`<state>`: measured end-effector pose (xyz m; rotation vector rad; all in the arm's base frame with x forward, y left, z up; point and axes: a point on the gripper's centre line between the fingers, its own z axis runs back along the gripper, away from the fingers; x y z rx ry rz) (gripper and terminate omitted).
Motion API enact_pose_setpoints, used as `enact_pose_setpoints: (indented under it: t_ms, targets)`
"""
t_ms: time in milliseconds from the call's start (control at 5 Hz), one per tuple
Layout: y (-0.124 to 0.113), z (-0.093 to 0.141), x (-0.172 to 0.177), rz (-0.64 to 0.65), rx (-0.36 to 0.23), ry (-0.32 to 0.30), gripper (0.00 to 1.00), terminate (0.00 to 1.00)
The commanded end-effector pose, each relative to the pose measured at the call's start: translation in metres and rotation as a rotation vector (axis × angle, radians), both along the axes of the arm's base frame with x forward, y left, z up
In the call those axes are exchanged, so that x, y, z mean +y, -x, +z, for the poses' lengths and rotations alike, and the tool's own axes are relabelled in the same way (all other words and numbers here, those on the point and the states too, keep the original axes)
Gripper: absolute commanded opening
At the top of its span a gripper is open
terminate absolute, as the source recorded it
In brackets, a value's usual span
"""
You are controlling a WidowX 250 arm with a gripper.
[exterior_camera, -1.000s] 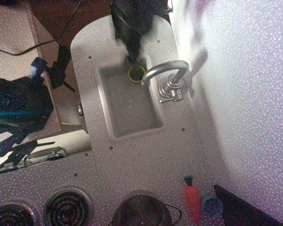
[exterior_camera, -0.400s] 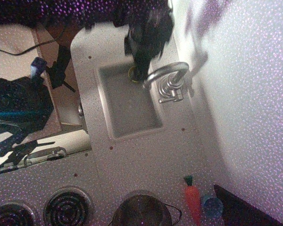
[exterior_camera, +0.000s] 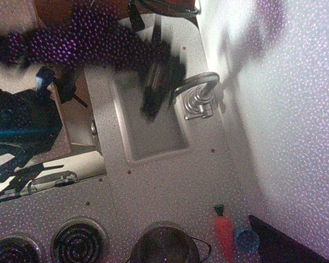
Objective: Turn faucet right
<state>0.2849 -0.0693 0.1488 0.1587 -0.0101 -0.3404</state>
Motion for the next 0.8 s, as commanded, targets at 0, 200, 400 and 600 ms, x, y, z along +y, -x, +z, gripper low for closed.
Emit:
enact_pose_setpoints:
  t_ms: [0,200,400,600]
  targets:
    - [0.010,0.020,0.002,-0.005,-0.044,0.045,1.00,0.00]
    - [0.020,0.023,0.016,-0.048,-0.076,0.160,1.00,0.00]
    - [0.018,0.027,0.037,-0.135,-0.316,0.109,1.00,0.00]
    - [-0.027,0.004,0.051,-0.156,-0.357,0.181,1.00,0.00]
